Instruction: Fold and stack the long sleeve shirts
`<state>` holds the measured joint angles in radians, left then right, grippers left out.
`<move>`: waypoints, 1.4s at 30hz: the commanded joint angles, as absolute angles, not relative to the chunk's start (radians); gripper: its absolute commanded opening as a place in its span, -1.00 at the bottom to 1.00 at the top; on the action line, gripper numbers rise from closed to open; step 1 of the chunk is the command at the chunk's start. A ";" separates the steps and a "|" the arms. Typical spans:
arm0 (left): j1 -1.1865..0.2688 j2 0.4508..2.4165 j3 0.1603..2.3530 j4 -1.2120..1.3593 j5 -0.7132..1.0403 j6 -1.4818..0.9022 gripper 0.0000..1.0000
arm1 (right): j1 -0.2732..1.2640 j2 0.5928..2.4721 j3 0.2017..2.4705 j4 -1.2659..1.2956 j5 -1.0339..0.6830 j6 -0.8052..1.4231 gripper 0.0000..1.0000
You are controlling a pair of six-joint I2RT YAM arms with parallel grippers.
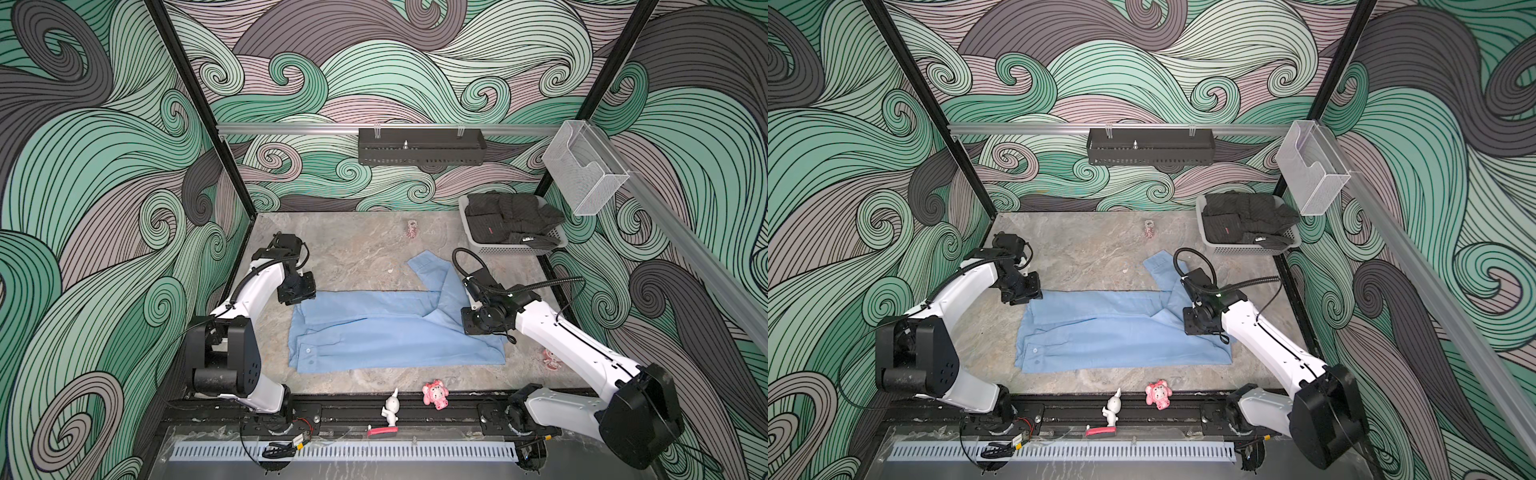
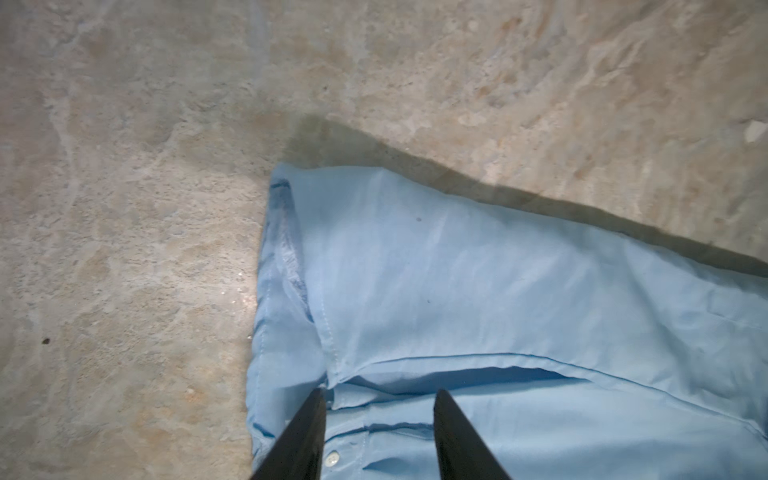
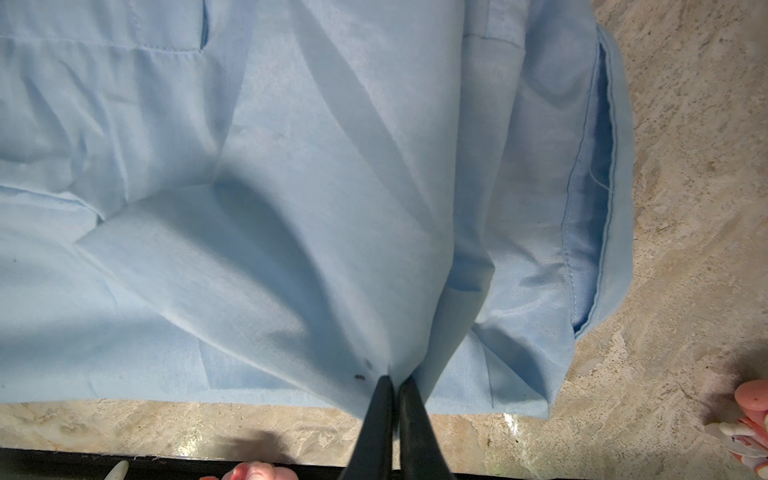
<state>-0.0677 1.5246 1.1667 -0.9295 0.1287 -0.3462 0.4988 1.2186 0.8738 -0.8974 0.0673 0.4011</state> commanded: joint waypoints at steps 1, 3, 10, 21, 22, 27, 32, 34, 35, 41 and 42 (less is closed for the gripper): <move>-0.125 1.573 1.197 -0.899 0.223 -0.418 -0.10 | 0.511 1.212 0.854 -0.910 0.051 0.406 -0.80; -0.142 1.612 1.178 -0.862 0.272 -0.455 -0.12 | 0.518 1.216 0.840 -0.901 0.037 0.410 -0.78; -0.115 1.720 1.075 -0.830 0.271 -0.514 -0.13 | 0.532 1.244 0.819 -0.904 -0.011 0.419 -0.47; -0.068 1.825 1.113 -0.847 0.231 -0.484 -0.07 | 0.311 1.257 0.920 -0.797 0.030 0.519 0.10; -0.061 1.845 1.122 -0.850 0.232 -0.483 -0.07 | 0.281 1.288 0.918 -0.771 0.025 0.524 0.08; -0.034 1.933 1.186 -0.869 0.215 -0.480 -0.07 | 0.167 1.492 0.955 -0.673 -0.029 0.550 -0.09; -0.011 1.970 1.219 -0.882 0.213 -0.475 -0.09 | 0.135 1.641 1.016 -0.633 0.007 0.547 -0.21; -0.004 1.971 1.218 -0.884 0.215 -0.474 -0.11 | 0.131 1.653 1.026 -0.616 0.023 0.542 -0.21; -0.001 1.971 1.218 -0.884 0.215 -0.473 -0.11 | 0.130 1.654 1.031 -0.606 0.028 0.540 -0.20; 0.003 1.965 1.232 -0.896 0.219 -0.467 -0.13 | 0.133 1.621 1.054 -0.648 0.039 0.508 -0.04; 0.003 1.966 1.238 -0.901 0.219 -0.465 -0.13 | 0.133 1.606 1.051 -0.656 0.058 0.504 -0.01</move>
<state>-0.0124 1.9171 1.2293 -0.9291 0.2848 -0.4808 0.1352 1.6474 1.0389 -0.6250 0.0093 0.5236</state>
